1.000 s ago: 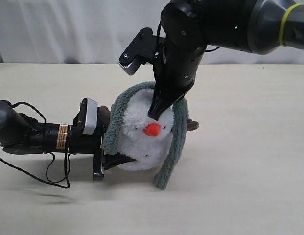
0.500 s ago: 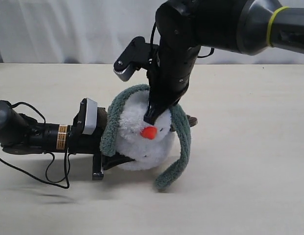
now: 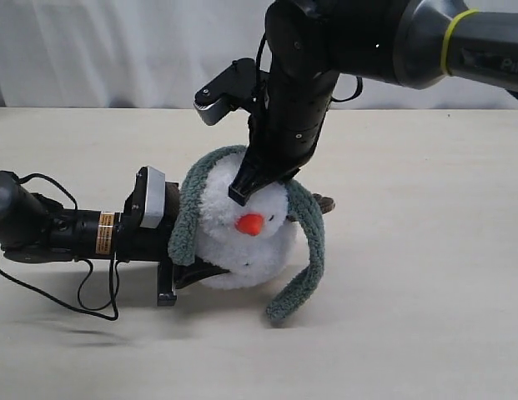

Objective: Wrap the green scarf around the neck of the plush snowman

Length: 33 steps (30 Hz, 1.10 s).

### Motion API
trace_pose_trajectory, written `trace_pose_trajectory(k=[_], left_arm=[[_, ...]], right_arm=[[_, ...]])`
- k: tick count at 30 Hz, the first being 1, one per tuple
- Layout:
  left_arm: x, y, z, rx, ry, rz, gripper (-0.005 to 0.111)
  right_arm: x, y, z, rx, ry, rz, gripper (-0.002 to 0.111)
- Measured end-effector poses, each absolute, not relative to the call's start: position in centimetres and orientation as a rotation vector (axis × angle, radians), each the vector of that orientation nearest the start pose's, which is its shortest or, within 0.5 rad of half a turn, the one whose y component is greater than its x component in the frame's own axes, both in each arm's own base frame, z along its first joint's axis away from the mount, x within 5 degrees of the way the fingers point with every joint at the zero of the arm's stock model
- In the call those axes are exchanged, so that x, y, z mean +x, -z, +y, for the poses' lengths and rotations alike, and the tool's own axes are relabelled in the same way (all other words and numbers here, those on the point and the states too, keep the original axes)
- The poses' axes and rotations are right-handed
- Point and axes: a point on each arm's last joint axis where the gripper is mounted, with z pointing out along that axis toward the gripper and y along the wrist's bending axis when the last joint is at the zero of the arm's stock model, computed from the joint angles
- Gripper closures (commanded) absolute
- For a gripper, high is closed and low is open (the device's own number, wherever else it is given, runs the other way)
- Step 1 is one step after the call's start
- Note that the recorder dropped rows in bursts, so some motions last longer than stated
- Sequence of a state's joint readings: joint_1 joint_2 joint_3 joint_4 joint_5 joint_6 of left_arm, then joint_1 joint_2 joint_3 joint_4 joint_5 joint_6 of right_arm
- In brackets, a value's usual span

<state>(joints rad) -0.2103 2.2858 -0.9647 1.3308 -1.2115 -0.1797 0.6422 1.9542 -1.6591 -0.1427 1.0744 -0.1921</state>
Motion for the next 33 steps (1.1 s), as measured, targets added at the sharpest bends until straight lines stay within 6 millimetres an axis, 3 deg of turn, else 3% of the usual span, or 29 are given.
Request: trace_pose_trajectory(k=[1, 7, 10, 15, 19, 23, 28, 30, 33], left_arm=[[32.3, -5.8, -15.3, 1.38, 0.882, 1.346, 0.107], [32.3, -5.8, -15.3, 1.383, 0.882, 1.344, 0.107], [32.3, -5.8, -15.3, 1.385, 0.879, 1.344, 0.107], [32.3, -5.8, -15.3, 1.376, 0.877, 1.348, 0.107], [32.3, -5.8, -15.3, 1.374, 0.877, 1.349, 0.107], [32.3, -5.8, -15.3, 1.372, 0.877, 1.351, 0.107], [32.4, -5.8, -15.3, 1.366, 0.875, 1.353, 0.107], [32.4, -5.8, -15.3, 1.363, 0.876, 1.356, 0.107], [32.4, -5.8, -15.3, 1.36, 0.875, 1.357, 0.107]], right_arm=[[34.1, -25.4, 24.1, -1.218, 0.096, 2.552, 0.082], [33.8, -25.3, 23.8, -1.34, 0.135, 2.544, 0.069], [34.0, -25.4, 23.6, -1.349, 0.185, 2.532, 0.053], [34.2, -27.6, 23.4, -1.272, 0.187, 2.422, 0.039], [33.7, -29.4, 23.2, -1.217, 0.137, 2.375, 0.038], [33.4, -30.0, 23.2, -1.174, 0.105, 2.384, 0.039], [32.8, -32.2, 23.8, -1.029, -0.055, 2.377, 0.06], [30.9, -34.8, 25.2, -1.053, -0.213, 2.303, 0.06], [28.3, -35.6, 27.1, -1.251, -0.259, 2.222, 0.053]])
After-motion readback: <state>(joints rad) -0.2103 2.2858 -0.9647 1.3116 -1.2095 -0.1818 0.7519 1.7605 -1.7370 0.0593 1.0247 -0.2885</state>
